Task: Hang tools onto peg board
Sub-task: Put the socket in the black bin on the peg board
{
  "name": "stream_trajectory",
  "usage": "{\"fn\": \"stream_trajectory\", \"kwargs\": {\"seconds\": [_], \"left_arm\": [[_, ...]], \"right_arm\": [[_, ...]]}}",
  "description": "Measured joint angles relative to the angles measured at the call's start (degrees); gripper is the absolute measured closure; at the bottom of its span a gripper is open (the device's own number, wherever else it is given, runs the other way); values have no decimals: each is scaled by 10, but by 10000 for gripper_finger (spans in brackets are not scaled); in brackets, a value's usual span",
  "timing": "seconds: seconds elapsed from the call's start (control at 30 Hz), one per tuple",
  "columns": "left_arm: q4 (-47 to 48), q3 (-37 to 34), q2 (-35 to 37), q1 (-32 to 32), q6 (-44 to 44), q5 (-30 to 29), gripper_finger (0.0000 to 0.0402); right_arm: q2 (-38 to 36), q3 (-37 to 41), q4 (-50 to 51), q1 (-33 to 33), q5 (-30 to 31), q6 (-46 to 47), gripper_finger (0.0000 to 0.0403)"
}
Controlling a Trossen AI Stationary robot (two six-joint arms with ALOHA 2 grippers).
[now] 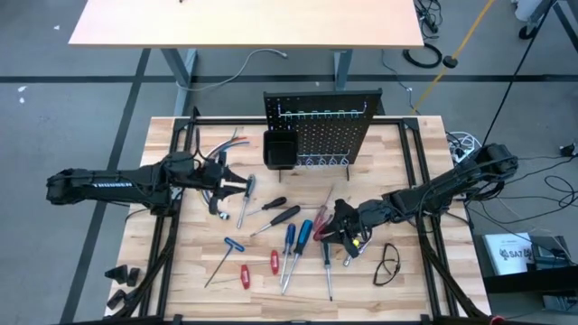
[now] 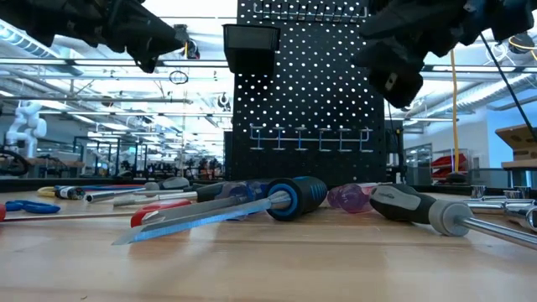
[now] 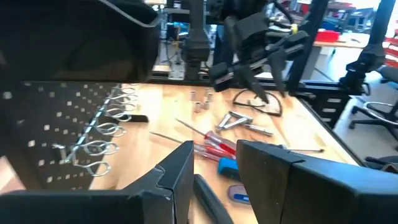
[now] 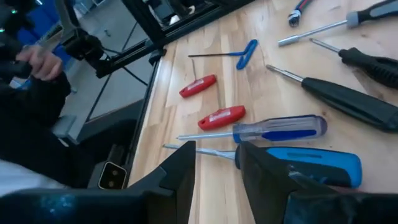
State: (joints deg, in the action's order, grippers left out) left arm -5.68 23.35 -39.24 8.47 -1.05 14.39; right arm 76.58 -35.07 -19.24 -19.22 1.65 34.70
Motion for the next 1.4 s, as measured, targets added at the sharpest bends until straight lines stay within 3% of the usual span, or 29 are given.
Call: {"fn": "stream_trajectory", "kwargs": {"seconds": [0.2, 0.33, 0.47, 0.7, 0.9, 1.13, 1.4], "left_arm": [[-36, 0, 0, -23, 0, 0, 275], [-51, 0, 0, -33, 3, 0, 275], [-49, 0, 0, -38, 0, 0, 275], [-43, 0, 0, -40, 4, -12, 275], [-43, 0, 0, -40, 6, -13, 275], [-44, 0, 0, -40, 18, -14, 275], [-44, 0, 0, -40, 29, -14, 275]], "right_arm": [[0, 0, 34, 0, -4, -141, 285], [-13, 0, 116, 3, 2, -222, 285], [-52, 0, 267, 26, 42, -115, 288], [-145, 0, 472, 60, 42, 13, 298], [-168, 0, 544, 70, 75, 97, 291], [-134, 0, 647, 81, 91, 216, 260], [-92, 0, 639, 83, 89, 218, 235]]}}
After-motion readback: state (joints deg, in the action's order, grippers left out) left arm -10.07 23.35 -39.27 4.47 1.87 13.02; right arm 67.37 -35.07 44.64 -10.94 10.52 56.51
